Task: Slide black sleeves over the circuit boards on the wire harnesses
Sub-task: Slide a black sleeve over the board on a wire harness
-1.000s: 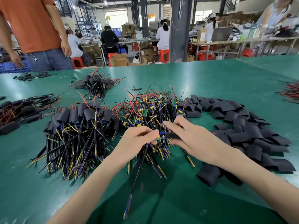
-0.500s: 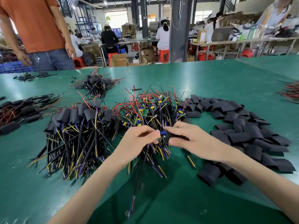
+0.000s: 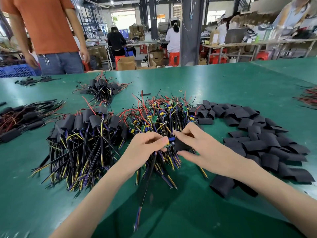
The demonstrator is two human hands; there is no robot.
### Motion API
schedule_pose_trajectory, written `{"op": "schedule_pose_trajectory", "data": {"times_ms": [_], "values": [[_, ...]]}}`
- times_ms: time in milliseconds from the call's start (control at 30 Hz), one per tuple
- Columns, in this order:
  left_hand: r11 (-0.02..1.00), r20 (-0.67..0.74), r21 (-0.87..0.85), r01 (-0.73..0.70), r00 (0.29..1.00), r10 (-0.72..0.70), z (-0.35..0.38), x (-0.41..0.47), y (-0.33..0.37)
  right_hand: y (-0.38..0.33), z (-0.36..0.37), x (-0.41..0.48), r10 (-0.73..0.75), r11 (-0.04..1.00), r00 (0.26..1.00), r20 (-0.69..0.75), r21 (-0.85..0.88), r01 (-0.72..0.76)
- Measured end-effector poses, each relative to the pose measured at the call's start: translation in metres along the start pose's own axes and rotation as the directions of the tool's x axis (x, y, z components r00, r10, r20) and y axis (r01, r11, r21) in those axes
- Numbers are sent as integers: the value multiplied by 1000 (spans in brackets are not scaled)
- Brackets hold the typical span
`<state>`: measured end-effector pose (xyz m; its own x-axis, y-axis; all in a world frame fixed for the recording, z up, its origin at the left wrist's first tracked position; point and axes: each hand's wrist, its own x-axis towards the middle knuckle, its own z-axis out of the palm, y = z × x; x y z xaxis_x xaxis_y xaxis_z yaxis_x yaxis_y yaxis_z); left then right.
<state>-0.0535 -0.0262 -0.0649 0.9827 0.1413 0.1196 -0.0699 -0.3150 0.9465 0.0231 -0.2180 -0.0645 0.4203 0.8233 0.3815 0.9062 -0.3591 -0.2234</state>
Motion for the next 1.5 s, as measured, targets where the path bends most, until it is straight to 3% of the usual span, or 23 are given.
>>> {"op": "schedule_pose_trajectory", "data": {"times_ms": [433,867,1000,1300,1500], "values": [[997,52,59,-51,998,48,-1,0,-3,-1,-6,3,62,990,989,-133,134,-44],[950,114,220,-222,973,201,-4,0,-3,2,-9,4,140,912,990,1,388,-129],[947,120,230,-226,972,203,-5,-1,-1,2,-9,3,154,898,988,-27,422,-128],[949,123,240,-203,976,178,-8,0,0,-5,-5,1,8,972,988,-154,233,29],[947,130,258,-190,978,160,-8,0,-1,-6,-2,1,-38,988,994,-105,142,53]]}}
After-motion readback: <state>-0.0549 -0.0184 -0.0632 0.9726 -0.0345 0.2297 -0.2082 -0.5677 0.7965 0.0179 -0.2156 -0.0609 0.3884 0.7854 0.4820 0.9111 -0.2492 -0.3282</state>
